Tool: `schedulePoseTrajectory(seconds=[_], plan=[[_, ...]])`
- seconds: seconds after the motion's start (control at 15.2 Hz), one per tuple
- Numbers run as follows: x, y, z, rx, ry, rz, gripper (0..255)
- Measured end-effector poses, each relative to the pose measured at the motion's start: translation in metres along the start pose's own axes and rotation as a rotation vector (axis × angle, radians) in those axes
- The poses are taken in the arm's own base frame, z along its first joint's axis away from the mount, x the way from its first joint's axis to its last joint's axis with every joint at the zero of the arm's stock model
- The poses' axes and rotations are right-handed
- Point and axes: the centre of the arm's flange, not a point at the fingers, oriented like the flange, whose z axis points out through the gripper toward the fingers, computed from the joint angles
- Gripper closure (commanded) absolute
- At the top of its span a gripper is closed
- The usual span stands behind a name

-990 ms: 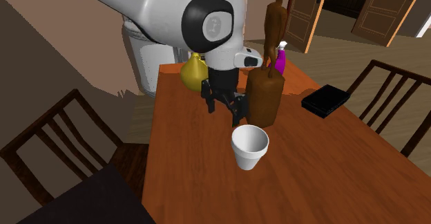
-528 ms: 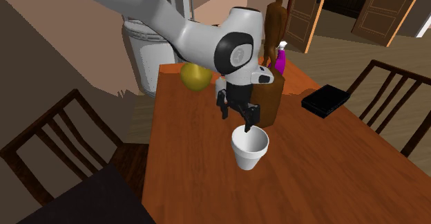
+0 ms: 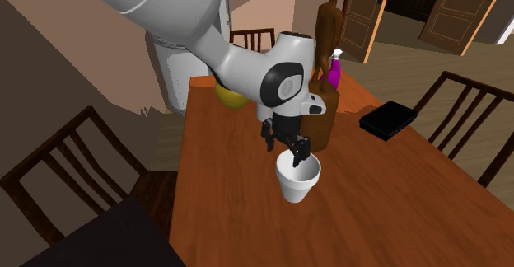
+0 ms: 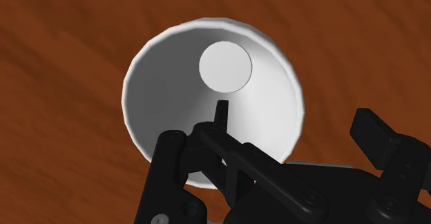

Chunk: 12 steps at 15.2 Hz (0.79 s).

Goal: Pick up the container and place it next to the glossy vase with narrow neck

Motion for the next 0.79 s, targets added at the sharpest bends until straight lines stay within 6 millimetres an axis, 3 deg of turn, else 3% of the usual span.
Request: schedulePoseTrajectory(seconds=[0.46,0.53,0.79], plan=[[-0.0001,-0.0011,0.0041,0.000,0.000,0.000,0],[-0.0001,-0.0011,0.0041,0.000,0.000,0.000,255],[-0.0001,-0.0009,0.0039,0.000,0.001,0.000,255]])
